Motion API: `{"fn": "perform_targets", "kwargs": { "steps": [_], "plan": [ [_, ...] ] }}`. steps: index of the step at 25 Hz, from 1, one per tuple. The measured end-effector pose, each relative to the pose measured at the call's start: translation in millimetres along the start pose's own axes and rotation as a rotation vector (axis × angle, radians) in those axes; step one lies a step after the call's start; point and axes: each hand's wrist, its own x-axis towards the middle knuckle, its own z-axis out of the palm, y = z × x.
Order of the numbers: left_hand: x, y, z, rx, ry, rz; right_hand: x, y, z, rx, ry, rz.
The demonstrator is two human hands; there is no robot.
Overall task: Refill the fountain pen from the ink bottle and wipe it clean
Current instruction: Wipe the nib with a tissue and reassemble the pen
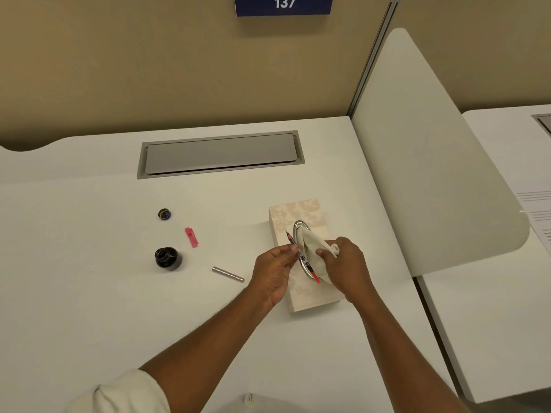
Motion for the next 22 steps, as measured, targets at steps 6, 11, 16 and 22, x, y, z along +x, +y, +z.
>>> {"fn": "perform_targets", "kwargs": {
  "steps": [6, 11, 16, 22],
  "plan": [
    [0, 2, -5, -0.008, -0.016, -0.016, -21, -9, -10, 0.003, 0.104, -0.010],
    [0, 5, -6, -0.007, -0.042, -0.032, -35, -15, -18, 0.071, 0.200, -0.018],
    [-2, 4, -6, 0.005, -0.037, -0.017, -47, -19, -24, 0.097, 0.282, -0.040],
    [-2, 2, -5, 0.023, -0.034, -0.003, -55, -30, -42, 0.129, 0.408, -0.079]
  ]
}}
